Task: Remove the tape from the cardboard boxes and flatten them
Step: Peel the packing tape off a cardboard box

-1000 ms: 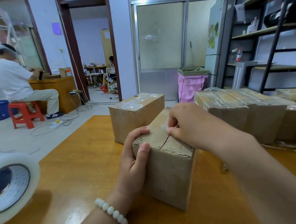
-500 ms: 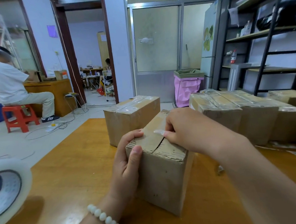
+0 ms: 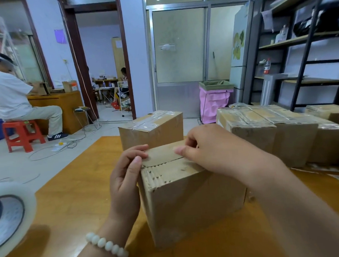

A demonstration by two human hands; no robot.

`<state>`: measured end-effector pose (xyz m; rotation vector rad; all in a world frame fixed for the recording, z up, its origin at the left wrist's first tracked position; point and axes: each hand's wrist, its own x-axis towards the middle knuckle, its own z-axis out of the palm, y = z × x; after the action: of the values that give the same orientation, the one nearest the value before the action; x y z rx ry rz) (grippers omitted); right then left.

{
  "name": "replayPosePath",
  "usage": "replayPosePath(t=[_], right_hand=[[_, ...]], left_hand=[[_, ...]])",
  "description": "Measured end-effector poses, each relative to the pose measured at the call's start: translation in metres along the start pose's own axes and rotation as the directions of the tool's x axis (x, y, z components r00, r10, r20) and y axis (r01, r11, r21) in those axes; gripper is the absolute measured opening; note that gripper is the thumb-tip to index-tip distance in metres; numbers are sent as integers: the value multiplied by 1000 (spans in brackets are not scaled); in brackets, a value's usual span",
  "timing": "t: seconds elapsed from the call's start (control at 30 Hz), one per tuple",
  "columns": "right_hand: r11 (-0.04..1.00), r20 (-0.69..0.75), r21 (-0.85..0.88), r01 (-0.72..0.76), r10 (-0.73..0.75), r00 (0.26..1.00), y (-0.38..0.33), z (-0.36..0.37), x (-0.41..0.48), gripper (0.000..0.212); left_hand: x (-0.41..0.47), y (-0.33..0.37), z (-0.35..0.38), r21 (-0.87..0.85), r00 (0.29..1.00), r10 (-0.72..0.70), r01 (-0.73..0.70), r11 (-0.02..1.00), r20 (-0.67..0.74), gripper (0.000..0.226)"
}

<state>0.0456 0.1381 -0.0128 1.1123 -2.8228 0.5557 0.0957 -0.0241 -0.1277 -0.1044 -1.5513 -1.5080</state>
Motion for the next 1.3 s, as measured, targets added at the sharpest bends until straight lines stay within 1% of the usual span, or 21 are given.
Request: replayPosePath(t=[0.1,0.2,0.27,0.33,0.47,0.53,0.63,0.67,0.77,0.83,0.9,0.93,1.0,1.1,1.17,1.2,1.3], right_hand=[[996,19,-64,-56,57,998,7,0,2,43],[996,-24,-91,-18,16,1000,5,5,2,31],[995,-67,-95,2,-8,998,3,10,4,22],[995,-83,-95,-9,1,997,3,12,7,17],[998,-109,-42,-55,50,993,11,6,11,12],[997,-62,31,-71,72,995,14,1,9,16],[983,40,149,-108,103,994,11,-8,1,27],[983,46,138,-118,113,993,13,-11,1,28],[989,39,-2,-148,148,988,18,-13,2,34],[992,9,-9,-126,126,992,20,-11,1,31],[994,-19,-23,-104,104,994,19,-7,0,39],[995,-23,-40,-93,92,996,18,-6,-1,43],[996,-31,-73,-57,55,998,15,-5,-1,41],[992,-41,-128,2,-7,999,11,-2,0,28],[987,-39,-157,25,-31,999,10,0,1,25],[987,-39,-157,26,-32,999,10,0,2,26],[989,-71,-145,-14,3,997,12,-6,4,33]], left_hand=[[-4,-2,3,29,999,18,-19,999,44,33],[-5,-4,5,14,999,16,-16,1000,43,31],[-6,-5,5,5,999,4,-5,1000,42,26],[-6,-4,6,0,999,3,-3,1000,46,18],[-6,-3,7,18,998,22,-23,1000,56,17],[-5,-3,7,24,998,24,-25,999,62,18],[-6,-5,5,32,998,31,-33,999,59,20],[-5,-5,5,34,998,32,-34,999,58,19],[-5,-4,6,57,997,39,-43,997,61,20],[-6,-2,6,101,995,64,-71,992,71,26],[-7,-2,5,153,993,81,-94,984,87,31],[-8,-3,5,176,991,95,-111,978,98,32],[-10,-4,4,225,979,154,-180,958,131,31],[-13,-3,4,299,936,283,-336,893,207,49],[-14,0,5,327,897,354,-429,842,266,63],[-14,2,5,331,880,375,-461,823,293,65],[-13,4,4,329,852,410,-509,795,327,59]])
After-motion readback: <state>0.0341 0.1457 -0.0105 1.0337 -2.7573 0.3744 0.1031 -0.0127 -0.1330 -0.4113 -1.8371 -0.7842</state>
